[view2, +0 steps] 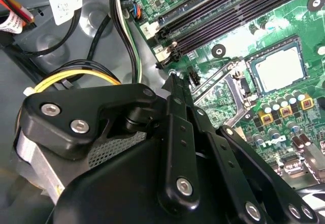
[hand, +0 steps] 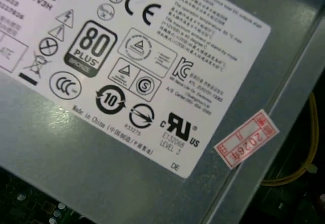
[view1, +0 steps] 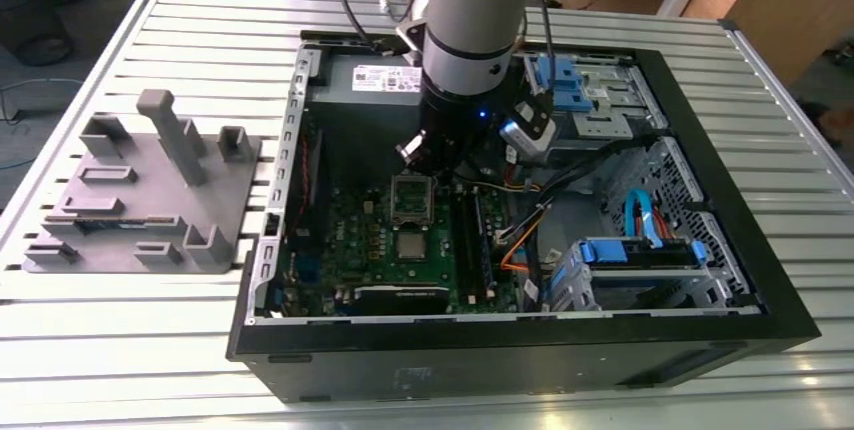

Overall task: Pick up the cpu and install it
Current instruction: 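Close the cpu cover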

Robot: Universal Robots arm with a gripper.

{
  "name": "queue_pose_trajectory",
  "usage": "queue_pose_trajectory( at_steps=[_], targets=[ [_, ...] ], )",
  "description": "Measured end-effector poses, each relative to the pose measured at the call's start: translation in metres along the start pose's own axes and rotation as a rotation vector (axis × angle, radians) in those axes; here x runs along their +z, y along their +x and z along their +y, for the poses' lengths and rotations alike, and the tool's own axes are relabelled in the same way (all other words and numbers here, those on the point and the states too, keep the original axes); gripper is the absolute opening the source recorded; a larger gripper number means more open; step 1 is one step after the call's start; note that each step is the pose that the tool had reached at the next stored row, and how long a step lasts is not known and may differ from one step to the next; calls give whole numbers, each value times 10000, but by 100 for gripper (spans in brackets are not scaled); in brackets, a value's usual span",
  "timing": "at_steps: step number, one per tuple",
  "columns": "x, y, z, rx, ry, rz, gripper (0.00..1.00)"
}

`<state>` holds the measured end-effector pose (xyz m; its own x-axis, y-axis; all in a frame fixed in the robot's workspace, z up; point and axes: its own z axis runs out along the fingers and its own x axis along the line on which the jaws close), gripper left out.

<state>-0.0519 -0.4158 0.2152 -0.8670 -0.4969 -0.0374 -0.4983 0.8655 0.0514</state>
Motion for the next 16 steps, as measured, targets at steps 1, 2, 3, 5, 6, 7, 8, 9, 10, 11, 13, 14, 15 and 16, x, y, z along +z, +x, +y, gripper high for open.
queue_pose_trajectory(
  at_steps=[1,2,3,5,6,7,8,9,10,11,13,14,15,16],
  targets=[
    [0,0,0,0,-1,0,13],
    [0,0,0,0,-2,0,13],
    [0,1,0,0,-1,0,13],
    [-1,3,1,-11,-1,2,13],
    [-1,4,3,-53,-2,4,13],
    [-1,6,3,-125,-3,9,13],
    [-1,6,3,-237,-4,17,13],
    [-1,7,3,-295,-5,19,13],
    [-1,7,4,-295,-7,19,13],
    [-1,7,4,-296,-7,20,13],
    [-1,9,5,-301,-7,18,13],
    [-4,13,8,-305,-7,17,13],
    [-8,17,10,-314,-4,15,13],
    [-14,22,13,-324,-1,12,13]
  ],
)
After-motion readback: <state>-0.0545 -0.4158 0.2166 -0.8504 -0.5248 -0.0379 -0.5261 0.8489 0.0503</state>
